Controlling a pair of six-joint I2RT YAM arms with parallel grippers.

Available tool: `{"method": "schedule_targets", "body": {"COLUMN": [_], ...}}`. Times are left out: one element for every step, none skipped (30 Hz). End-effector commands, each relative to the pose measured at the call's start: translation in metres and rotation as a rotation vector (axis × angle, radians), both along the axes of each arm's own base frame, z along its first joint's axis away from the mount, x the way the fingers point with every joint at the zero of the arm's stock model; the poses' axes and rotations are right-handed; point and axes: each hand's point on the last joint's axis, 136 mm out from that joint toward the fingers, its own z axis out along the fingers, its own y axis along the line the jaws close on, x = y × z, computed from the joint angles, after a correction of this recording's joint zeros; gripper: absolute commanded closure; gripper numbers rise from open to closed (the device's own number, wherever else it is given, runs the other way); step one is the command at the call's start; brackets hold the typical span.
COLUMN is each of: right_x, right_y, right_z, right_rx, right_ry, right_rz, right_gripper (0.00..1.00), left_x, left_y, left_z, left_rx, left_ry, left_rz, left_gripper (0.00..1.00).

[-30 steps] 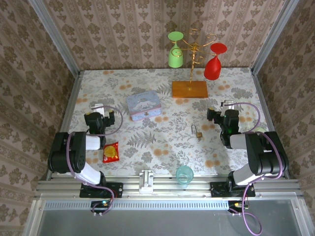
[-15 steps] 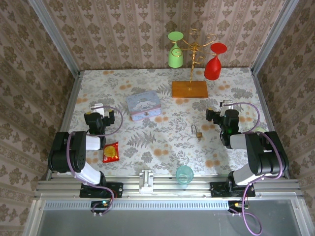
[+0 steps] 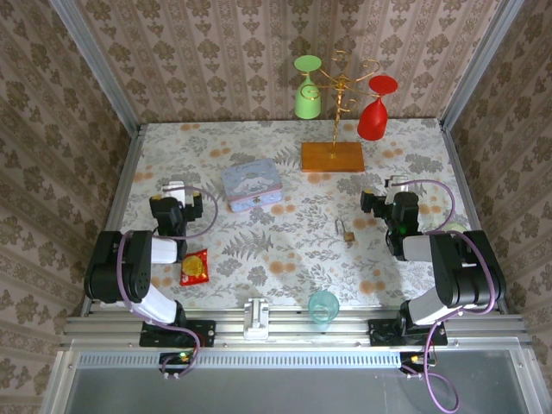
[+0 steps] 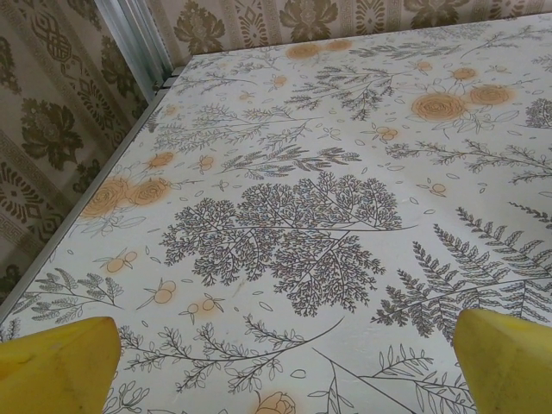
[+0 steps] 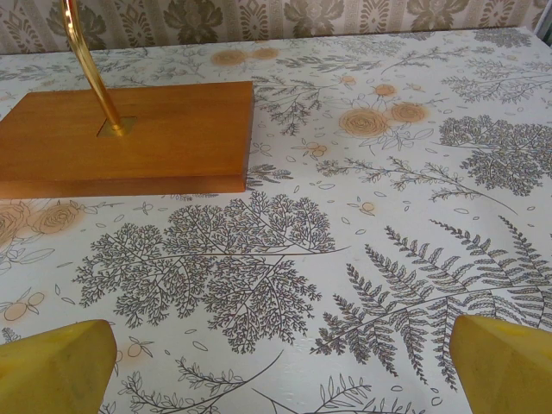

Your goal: Unlock the padlock with the key

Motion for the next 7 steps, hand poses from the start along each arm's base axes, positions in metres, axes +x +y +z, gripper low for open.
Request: {"method": "schedule_targets", "body": {"right_x": [0.0047, 0.0047, 0.0047, 0.0044, 0.0045, 0.0045, 0.0046], "right_y": [0.0016, 0.0019, 0.0017, 0.0018, 0.0019, 0.0020, 0.0019], "right_z": [0.0048, 0.0048, 0.0046, 0.0043, 0.0047, 0.0042, 0.0047], "right_rx": [-0.013, -0.013, -0.013, -0.014, -0.014, -0.013, -0.013], "right_ry": [-0.018, -0.017, -0.017, -0.016, -0.017, -0.016, -0.017], "right_rz": [0.010, 0.011, 0.010, 0.010, 0.011, 0.012, 0.011], "right_gripper": [0.00, 0.00, 0.00, 0.00, 0.00, 0.00, 0.00], "left_x": [0.0011, 0.0021, 0.0040, 0.0042, 0.0041, 0.0042, 0.0042], "left_y": [-0.0024, -0.0033, -0.0034, -0.0018, -0.0022, -0.0044, -0.0063], "left_z": [0.0050, 0.0054, 0.0046, 0.0020, 0.0019, 0.0020, 0.0023], "left_rx": [0.013, 0.010, -0.008, -0.030, -0.034, -0.028, -0.030], "left_ry": [-0.026, -0.025, -0.016, 0.000, -0.004, -0.003, -0.002], "left_rz": [-0.016, -0.020, -0.035, -0.049, -0.057, -0.065, -0.074], "left_gripper": [0.00, 0.00, 0.00, 0.00, 0.00, 0.00, 0.00]}}
